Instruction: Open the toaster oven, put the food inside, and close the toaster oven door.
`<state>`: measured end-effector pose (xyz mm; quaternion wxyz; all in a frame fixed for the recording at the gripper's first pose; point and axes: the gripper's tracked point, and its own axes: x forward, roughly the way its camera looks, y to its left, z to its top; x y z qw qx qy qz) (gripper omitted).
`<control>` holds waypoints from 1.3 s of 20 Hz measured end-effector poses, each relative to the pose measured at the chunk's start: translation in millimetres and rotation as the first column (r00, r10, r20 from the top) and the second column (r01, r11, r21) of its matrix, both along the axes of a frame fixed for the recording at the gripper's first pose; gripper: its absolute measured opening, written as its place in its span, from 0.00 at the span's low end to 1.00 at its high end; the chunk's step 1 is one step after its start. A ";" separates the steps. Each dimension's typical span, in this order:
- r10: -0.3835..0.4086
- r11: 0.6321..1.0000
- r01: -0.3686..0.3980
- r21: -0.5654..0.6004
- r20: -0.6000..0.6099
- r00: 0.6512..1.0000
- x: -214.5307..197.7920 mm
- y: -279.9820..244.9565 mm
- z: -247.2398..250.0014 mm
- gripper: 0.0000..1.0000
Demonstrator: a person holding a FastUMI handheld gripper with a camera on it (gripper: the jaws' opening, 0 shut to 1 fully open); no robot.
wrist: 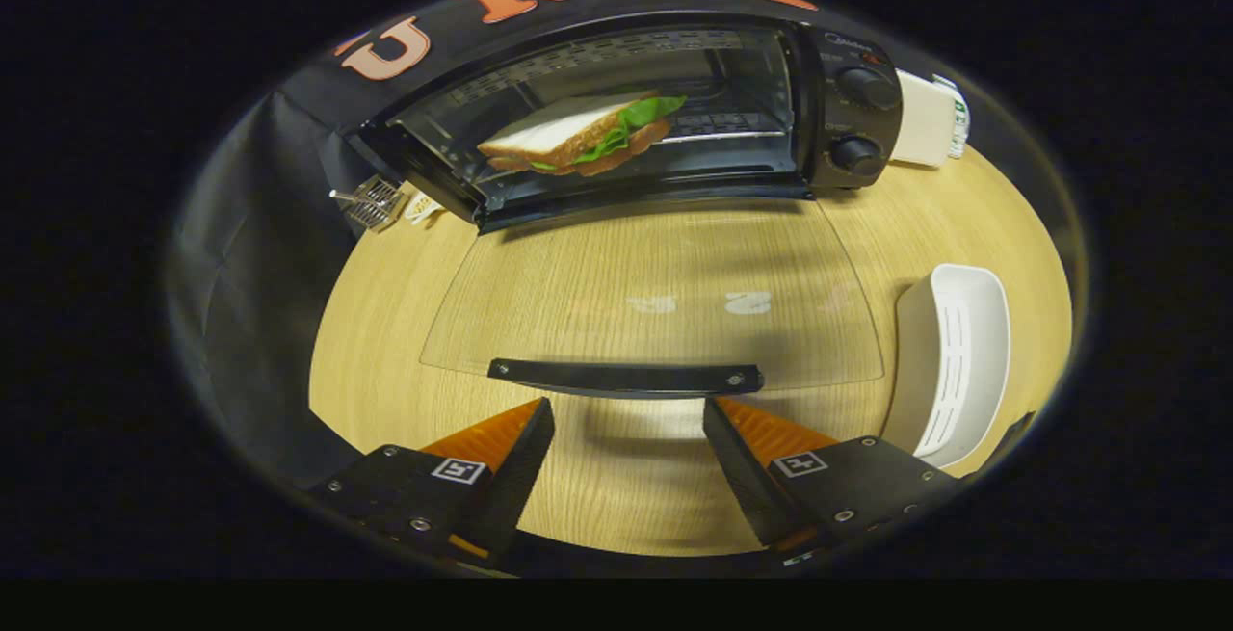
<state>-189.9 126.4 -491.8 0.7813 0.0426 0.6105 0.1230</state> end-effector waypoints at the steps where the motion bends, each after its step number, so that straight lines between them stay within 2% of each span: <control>1: 0.012 1.000 -0.012 -0.002 0.011 1.000 1.4 -0.1 -0.8 0.93; 6: 0.029 1.000 -0.029 0.004 0.065 0.997 7.2 3.0 24.6 0.92; 11: 0.016 0.998 -0.026 0.058 0.157 0.988 28.9 8.9 65.1 0.92; 12: 0.013 0.998 -0.024 0.067 0.159 0.987 33.7 10.5 71.6 0.90; 15: -0.004 0.997 -0.012 0.082 0.193 0.981 56.9 14.5 84.4 0.87; 26: -0.076 0.989 0.034 0.144 0.294 0.953 128.8 28.7 119.8 0.87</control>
